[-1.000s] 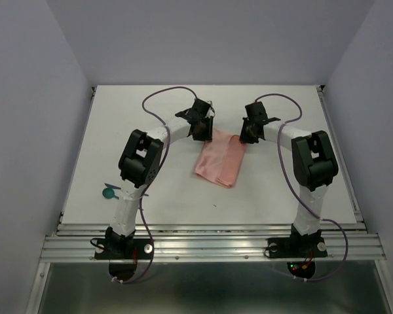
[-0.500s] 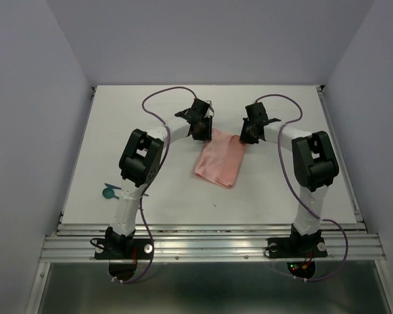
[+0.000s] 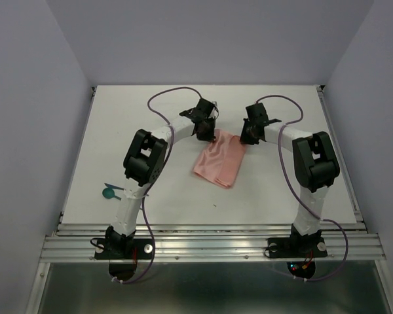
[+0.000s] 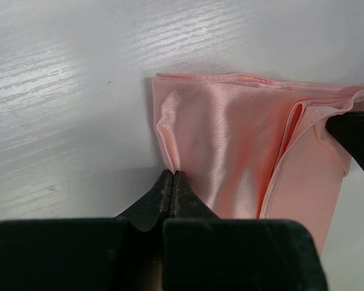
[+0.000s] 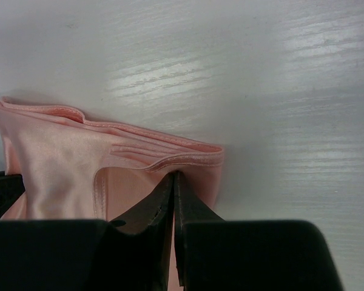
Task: Fold the napkin into a case and place the utensils inside
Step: Pick up the 2/3-rectangle-folded napkin from the center of the board, then fold the 2/3-rectangle-folded napkin at the center of the board.
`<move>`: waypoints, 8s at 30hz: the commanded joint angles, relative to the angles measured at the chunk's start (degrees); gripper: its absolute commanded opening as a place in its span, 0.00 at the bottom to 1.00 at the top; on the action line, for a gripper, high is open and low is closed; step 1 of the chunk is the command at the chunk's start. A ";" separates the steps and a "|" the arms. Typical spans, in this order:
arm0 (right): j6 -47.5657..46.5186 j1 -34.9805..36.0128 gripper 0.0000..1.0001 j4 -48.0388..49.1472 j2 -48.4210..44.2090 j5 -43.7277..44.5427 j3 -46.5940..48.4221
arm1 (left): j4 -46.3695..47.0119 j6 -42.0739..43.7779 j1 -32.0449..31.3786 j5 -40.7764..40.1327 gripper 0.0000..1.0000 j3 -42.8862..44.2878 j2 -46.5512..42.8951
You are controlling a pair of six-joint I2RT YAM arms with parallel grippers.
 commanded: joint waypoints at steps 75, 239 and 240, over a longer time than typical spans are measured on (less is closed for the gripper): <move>15.63 -1.15 0.74 1.55 -13.84 -0.84 -11.86 | 6.26 -8.98 -3.92 18.18 0.00 -0.52 3.21; 8.77 -1.15 0.01 10.08 1.89 -9.63 -5.19 | -10.78 -0.19 7.68 8.60 0.55 8.18 -2.86; 8.86 -1.15 0.01 10.08 1.89 -9.55 -5.19 | -12.96 0.50 7.76 8.86 0.55 9.75 -2.07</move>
